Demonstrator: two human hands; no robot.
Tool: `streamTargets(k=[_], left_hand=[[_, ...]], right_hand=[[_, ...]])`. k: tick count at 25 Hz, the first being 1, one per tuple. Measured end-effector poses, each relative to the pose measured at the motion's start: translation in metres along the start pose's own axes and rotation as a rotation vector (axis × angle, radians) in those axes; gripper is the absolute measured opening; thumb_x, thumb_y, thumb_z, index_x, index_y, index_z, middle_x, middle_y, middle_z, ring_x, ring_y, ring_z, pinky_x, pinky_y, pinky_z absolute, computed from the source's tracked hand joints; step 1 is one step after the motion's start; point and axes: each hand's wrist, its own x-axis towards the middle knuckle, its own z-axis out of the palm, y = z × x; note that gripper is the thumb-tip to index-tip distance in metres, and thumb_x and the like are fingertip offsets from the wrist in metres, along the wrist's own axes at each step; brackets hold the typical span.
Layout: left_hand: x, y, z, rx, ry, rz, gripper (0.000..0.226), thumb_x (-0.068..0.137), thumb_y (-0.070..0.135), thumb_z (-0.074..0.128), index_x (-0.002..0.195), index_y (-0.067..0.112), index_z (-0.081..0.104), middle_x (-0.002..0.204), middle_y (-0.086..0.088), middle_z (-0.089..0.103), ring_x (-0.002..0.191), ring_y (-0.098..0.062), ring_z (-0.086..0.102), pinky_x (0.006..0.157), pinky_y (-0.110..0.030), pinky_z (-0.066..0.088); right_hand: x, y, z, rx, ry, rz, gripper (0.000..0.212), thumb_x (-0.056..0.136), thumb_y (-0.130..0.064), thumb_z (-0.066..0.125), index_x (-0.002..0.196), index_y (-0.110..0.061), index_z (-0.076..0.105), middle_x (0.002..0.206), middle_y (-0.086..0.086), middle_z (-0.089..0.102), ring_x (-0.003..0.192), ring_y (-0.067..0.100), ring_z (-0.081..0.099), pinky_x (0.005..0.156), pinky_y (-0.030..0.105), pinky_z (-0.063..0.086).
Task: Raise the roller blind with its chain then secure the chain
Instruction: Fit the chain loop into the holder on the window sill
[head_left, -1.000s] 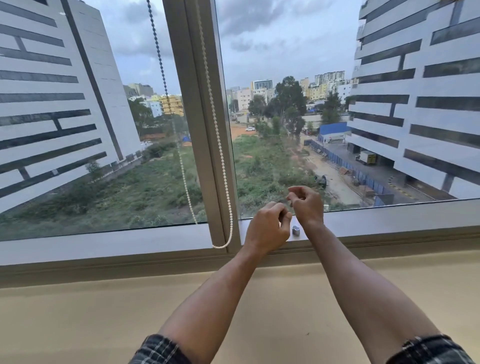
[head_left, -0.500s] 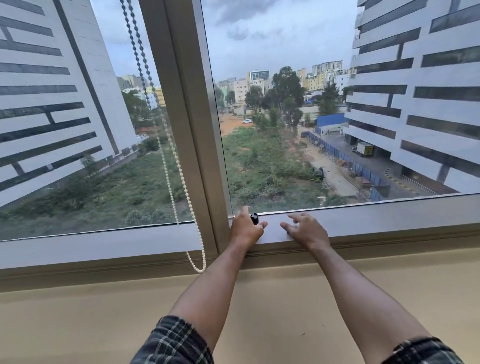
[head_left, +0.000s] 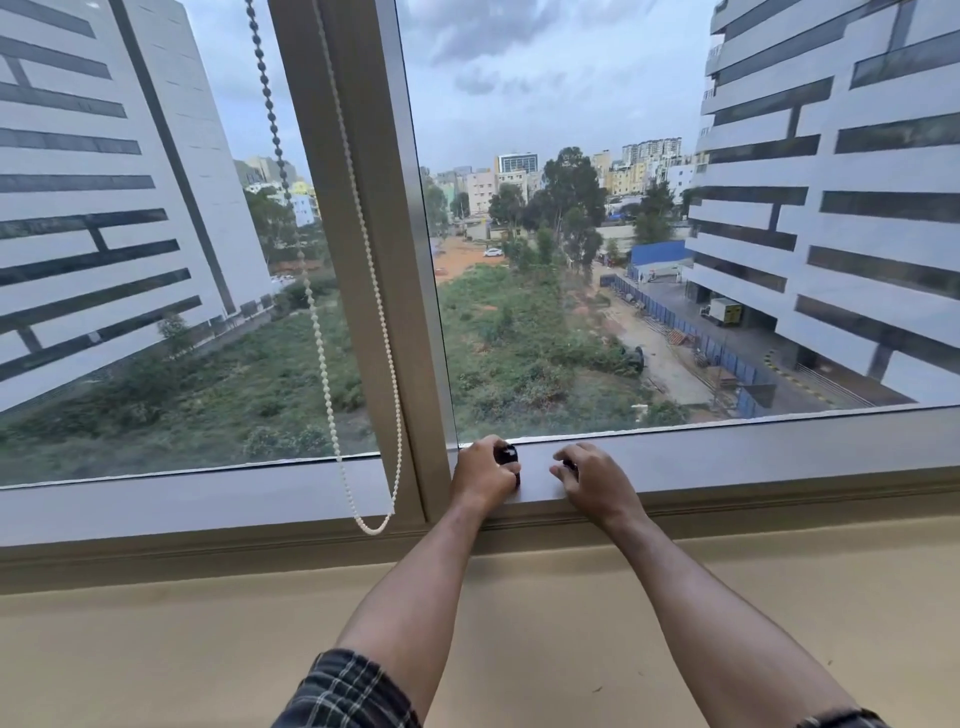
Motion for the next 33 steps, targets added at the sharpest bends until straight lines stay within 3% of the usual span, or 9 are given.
streamTargets(k=[5,9,12,15,17,19,22,27,33], left_hand=[[-0.023,-0.004,-0.014,-0.167,-0.056,0.014,0.020,0.091,0.024,0.068,0.110,0.017,0.067,0.095,0.002,0.069,0.087,-0.018,0.065,0.074,-0.027,0.050],[-0.045,-0.017,-0.035,-0.459,-0.185,-0.090,0.012,0.100,0.017,0.057,0.107,0.012,0.066,0.095,-0.002,0.063,0.083,-0.023,0.067,0.087,-0.043,0.056],[-0.072,-0.034,-0.061,-0.790,-0.411,-0.239,0.009,0.102,0.011,0.056,0.108,0.008,0.062,0.098,-0.011,0.057,0.070,-0.026,0.068,0.085,-0.052,0.058],[-0.086,-0.053,-0.086,-0.862,-0.472,-0.265,0.018,0.097,0.008,0.064,0.116,0.007,0.063,0.088,-0.007,0.059,0.074,-0.028,0.067,0.095,-0.060,0.053],[-0.093,-0.061,-0.099,-0.871,-0.443,-0.245,0.029,0.094,0.004,0.068,0.122,0.003,0.061,0.089,-0.008,0.057,0.076,-0.027,0.068,0.088,-0.051,0.058],[-0.100,-0.067,-0.110,-0.893,-0.404,-0.231,0.034,0.091,-0.002,0.068,0.124,-0.001,0.060,0.092,-0.011,0.055,0.078,-0.027,0.069,0.080,-0.042,0.062],[-0.110,-0.077,-0.123,-0.968,-0.385,-0.209,0.029,0.088,-0.008,0.068,0.116,-0.001,0.065,0.095,-0.014,0.061,0.085,-0.030,0.070,0.085,-0.040,0.063],[-0.117,-0.097,-0.141,-1.003,-0.404,-0.154,0.032,0.085,-0.003,0.073,0.117,0.000,0.070,0.110,-0.022,0.066,0.093,-0.026,0.072,0.086,-0.037,0.061],[-0.122,-0.113,-0.159,-0.971,-0.485,-0.137,0.030,0.082,0.006,0.075,0.111,0.011,0.077,0.101,-0.008,0.073,0.094,-0.029,0.074,0.084,-0.038,0.061]], right_hand=[[-0.006,-0.019,0.006,0.072,0.085,-0.033,0.018,0.097,-0.011,0.065,0.112,-0.002,0.068,0.112,0.017,0.069,0.099,0.036,0.066,0.083,0.042,0.052],[-0.011,-0.043,0.013,0.295,0.136,0.016,0.016,0.097,0.000,0.058,0.105,-0.003,0.071,0.104,0.013,0.070,0.096,0.025,0.061,0.080,0.028,0.042],[-0.019,-0.068,0.013,0.529,0.119,0.123,0.029,0.092,0.002,0.051,0.088,-0.013,0.075,0.085,0.003,0.072,0.079,0.014,0.062,0.071,0.028,0.043],[-0.025,-0.088,0.012,0.768,0.024,0.153,0.027,0.087,-0.005,0.052,0.077,-0.013,0.076,0.059,0.000,0.059,0.056,0.012,0.049,0.058,0.030,0.038],[-0.028,-0.101,0.014,0.883,-0.120,0.125,0.027,0.096,-0.022,0.058,0.085,-0.008,0.078,0.055,0.001,0.051,0.050,0.011,0.044,0.052,0.025,0.034],[-0.029,-0.116,0.020,0.900,-0.239,0.159,0.042,0.102,-0.042,0.058,0.092,-0.008,0.080,0.054,0.001,0.051,0.047,0.010,0.043,0.046,0.020,0.034],[-0.029,-0.138,0.030,0.868,-0.329,0.205,0.051,0.099,-0.057,0.057,0.093,-0.013,0.082,0.054,-0.002,0.054,0.048,0.010,0.045,0.045,0.018,0.035],[-0.029,-0.170,0.046,0.924,-0.462,0.201,0.051,0.087,-0.068,0.065,0.088,-0.021,0.084,0.056,-0.005,0.055,0.050,0.010,0.047,0.046,0.020,0.036],[-0.028,-0.201,0.052,0.981,-0.572,0.147,0.048,0.086,-0.061,0.072,0.102,-0.017,0.082,0.056,-0.006,0.044,0.048,0.009,0.037,0.052,0.025,0.030]])
